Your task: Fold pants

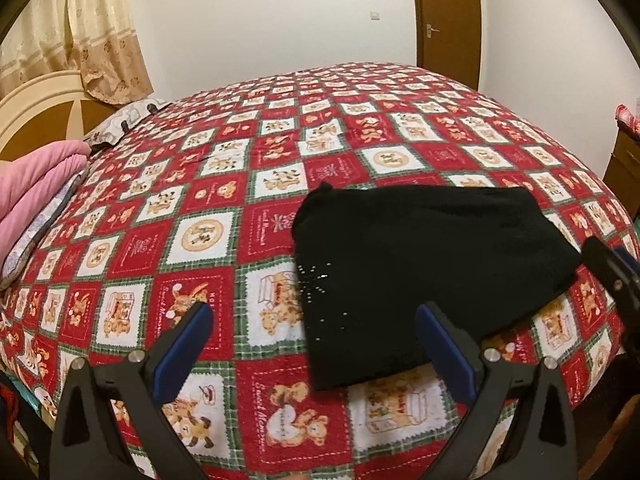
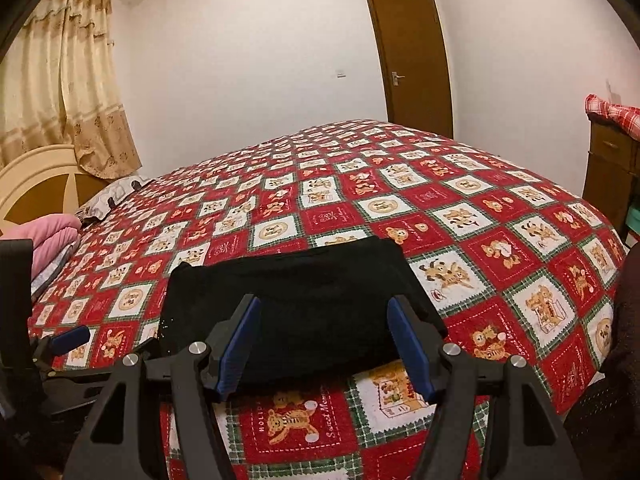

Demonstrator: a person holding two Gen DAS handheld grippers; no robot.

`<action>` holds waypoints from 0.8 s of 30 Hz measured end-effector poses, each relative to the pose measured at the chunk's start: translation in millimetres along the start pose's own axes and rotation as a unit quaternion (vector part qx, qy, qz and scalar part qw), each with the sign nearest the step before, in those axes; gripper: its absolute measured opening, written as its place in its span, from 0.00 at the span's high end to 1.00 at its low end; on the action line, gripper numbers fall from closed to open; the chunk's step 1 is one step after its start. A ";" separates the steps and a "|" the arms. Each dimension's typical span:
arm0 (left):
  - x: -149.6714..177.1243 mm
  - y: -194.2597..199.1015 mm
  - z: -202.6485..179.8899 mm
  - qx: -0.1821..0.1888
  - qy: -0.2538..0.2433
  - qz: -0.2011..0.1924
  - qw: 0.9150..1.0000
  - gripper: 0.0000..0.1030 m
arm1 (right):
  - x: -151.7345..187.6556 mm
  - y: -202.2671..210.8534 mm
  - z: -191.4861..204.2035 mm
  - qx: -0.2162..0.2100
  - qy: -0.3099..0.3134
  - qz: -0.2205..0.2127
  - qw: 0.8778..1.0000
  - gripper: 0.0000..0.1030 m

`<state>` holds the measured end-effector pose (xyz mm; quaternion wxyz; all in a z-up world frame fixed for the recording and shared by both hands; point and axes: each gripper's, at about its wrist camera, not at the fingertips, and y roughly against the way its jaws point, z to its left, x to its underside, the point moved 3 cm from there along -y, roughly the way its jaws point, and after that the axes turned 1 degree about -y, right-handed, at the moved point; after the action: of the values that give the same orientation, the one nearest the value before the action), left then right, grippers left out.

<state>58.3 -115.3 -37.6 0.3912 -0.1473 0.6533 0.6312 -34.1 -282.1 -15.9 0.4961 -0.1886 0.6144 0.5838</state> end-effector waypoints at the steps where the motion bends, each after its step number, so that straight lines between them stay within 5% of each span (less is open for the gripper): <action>1: 0.0 0.9 -0.9 -0.001 0.001 0.000 1.000 0.00 | -0.6 0.0 -0.3 -0.001 0.000 0.001 1.000 0.35; 24: -0.6 6.3 3.7 -0.002 0.021 -0.003 1.000 0.00 | -3.8 13.0 5.3 0.004 0.009 -0.023 1.000 0.34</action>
<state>55.6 -111.0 -32.3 0.3784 -0.1634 0.6596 0.6285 -40.9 -275.4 -5.0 0.5045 -0.2058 0.6163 0.5685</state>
